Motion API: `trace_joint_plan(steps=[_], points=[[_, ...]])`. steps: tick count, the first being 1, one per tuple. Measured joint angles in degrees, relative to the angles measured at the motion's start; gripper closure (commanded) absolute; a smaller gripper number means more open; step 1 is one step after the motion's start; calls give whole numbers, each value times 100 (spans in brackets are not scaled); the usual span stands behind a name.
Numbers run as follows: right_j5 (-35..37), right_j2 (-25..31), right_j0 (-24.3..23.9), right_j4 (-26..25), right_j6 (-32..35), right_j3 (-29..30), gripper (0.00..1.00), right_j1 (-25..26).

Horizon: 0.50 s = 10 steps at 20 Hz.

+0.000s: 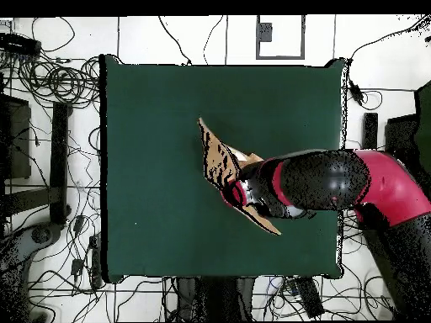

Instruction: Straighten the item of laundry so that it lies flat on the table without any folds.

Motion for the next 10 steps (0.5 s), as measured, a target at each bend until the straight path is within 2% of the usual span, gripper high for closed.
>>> trace_joint_plan(steps=[4, 10], points=[[285, -57, 162, -7, 0, 38, 100, -73], [278, -276, 559, -184, 0, 40, 100, -91]])
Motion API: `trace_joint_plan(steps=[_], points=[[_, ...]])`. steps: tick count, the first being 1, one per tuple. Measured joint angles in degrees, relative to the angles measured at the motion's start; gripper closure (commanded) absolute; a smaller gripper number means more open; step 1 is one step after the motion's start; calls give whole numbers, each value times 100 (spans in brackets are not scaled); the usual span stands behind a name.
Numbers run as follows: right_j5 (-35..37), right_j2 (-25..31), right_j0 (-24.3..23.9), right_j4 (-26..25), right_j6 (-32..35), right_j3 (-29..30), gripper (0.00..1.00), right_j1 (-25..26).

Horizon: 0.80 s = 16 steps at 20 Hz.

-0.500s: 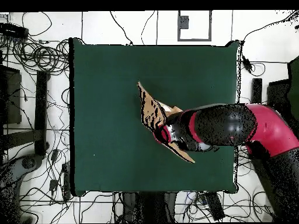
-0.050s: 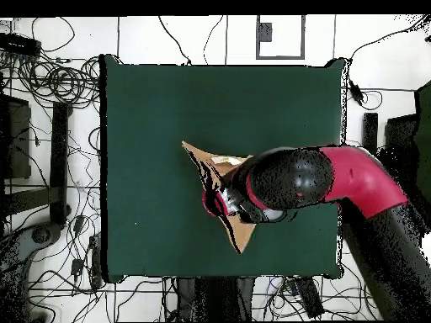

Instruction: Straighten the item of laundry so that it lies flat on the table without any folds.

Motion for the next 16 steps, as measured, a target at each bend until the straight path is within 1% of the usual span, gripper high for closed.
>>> trace_joint_plan(steps=[3, 6, 10, 14, 16], points=[[-58, -114, 162, -112, 0, 2, 100, -4], [-280, -338, 471, -376, 0, 13, 100, -40], [-497, -523, 704, -525, 1, 19, 100, -113], [-954, -945, 1145, -913, 52, 23, 100, -271], [-1250, -1254, 1471, -1135, 177, 23, 100, -359]])
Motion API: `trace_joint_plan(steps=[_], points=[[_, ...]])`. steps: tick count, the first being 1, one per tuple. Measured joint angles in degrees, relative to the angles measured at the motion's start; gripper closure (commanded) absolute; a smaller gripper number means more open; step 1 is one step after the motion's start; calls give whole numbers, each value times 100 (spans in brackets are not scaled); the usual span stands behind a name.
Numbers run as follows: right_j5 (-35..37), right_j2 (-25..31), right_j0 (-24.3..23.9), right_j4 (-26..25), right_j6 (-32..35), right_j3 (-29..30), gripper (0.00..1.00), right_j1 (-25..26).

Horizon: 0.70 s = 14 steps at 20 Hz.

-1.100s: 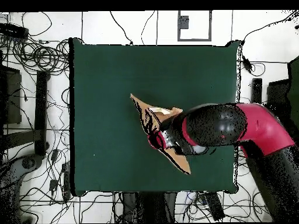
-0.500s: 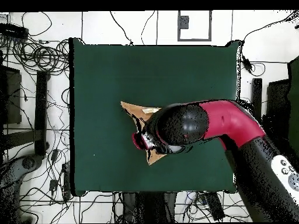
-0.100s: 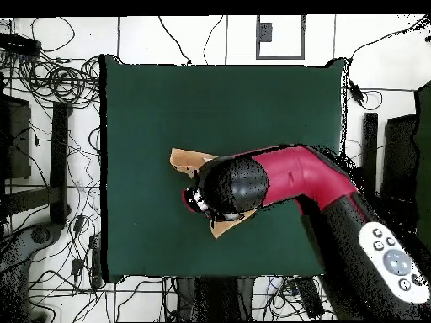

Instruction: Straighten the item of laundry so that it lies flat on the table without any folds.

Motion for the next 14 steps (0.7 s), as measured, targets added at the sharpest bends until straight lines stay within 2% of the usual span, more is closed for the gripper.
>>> trace_joint_plan(steps=[4, 9, 14], points=[[-374, -462, 495, -262, 262, 0, 100, -91], [-754, -1235, 1405, -504, 935, 9, 100, -175], [-929, -1695, 1995, -517, 1361, 10, 100, -157]])
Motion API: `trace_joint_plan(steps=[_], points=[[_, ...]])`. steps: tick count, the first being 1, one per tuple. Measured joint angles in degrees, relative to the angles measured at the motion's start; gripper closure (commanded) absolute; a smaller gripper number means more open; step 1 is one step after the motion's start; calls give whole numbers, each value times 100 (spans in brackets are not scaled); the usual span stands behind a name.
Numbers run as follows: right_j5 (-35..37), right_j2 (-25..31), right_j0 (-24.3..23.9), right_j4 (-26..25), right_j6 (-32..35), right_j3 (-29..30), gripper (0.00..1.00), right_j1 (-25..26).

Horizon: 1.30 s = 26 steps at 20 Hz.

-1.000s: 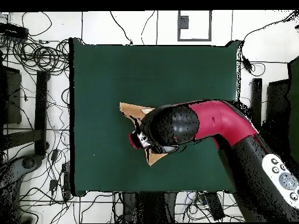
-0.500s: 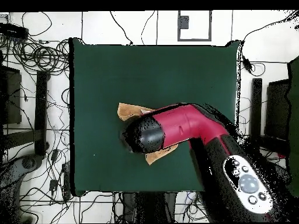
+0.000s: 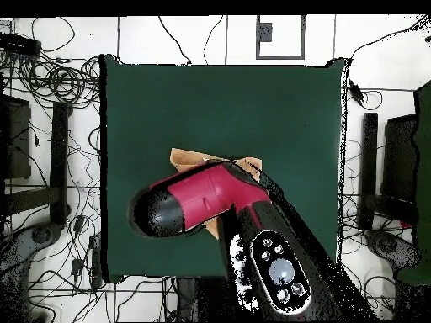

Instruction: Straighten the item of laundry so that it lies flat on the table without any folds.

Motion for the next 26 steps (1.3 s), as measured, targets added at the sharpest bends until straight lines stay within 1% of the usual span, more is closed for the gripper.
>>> trace_joint_plan(steps=[3, 4, 8, 12, 19, 26], points=[[-39, -179, 247, 2, 139, -1, 100, 24], [-55, -365, 514, 1, 285, -2, 100, 45], [-55, -585, 849, 8, 445, -15, 100, 83], [-55, -888, 1298, 31, 538, -72, 100, 239], [-57, -1174, 1637, 78, 543, -102, 100, 479], [-267, -1308, 1766, 91, 543, -97, 100, 731]])
